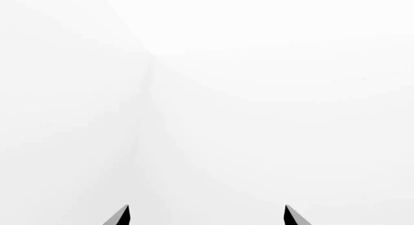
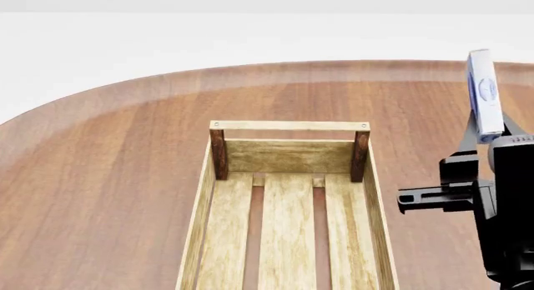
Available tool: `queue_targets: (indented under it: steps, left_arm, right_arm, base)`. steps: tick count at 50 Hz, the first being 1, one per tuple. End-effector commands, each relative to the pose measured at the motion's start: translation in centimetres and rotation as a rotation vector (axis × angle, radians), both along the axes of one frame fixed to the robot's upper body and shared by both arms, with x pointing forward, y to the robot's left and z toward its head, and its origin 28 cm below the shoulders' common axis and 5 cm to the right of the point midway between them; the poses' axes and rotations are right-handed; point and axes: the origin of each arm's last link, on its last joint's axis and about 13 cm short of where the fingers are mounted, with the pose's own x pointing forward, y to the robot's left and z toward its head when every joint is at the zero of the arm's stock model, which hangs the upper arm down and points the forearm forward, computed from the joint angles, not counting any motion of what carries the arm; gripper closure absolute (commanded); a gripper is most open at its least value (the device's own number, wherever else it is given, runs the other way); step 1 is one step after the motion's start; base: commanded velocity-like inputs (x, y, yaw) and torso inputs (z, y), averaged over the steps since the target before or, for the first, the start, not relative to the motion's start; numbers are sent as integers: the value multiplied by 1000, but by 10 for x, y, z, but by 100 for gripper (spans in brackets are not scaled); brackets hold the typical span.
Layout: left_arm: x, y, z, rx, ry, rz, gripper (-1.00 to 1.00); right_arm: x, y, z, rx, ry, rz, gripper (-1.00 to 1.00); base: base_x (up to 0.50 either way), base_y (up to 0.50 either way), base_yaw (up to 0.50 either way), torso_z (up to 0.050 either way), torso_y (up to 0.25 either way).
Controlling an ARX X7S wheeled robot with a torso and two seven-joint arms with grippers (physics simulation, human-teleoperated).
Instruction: Pick up the cream cheese and put it in the tray.
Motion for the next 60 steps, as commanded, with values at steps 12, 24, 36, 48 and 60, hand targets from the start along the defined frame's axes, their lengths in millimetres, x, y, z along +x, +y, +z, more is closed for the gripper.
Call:
queue_targets:
  steps: [12, 24, 36, 48, 60]
  left_arm:
    - [1, 0, -1, 2, 5, -1, -100]
    - [0, 1, 0, 0, 2, 2, -100]
    - [0, 0, 0, 3, 0, 3, -100]
    - [0, 0, 0, 2, -1, 3, -100]
    - [0, 0, -1, 6, 5, 0, -100]
  right_arm:
    - [12, -3, 15, -57, 49, 107, 100]
    - [14, 3, 32, -44, 114, 271, 100]
    - [26, 6, 31, 58, 184, 435, 100]
    - [17, 13, 42, 3, 253, 542, 100]
    - [12, 19, 50, -27, 327, 597, 100]
  base:
    - [0, 0, 0, 0, 0]
    - [0, 0, 0, 0, 1]
    - [0, 0, 0, 0, 1]
    - [0, 0, 0, 0, 0]
    - [0, 0, 0, 1, 1]
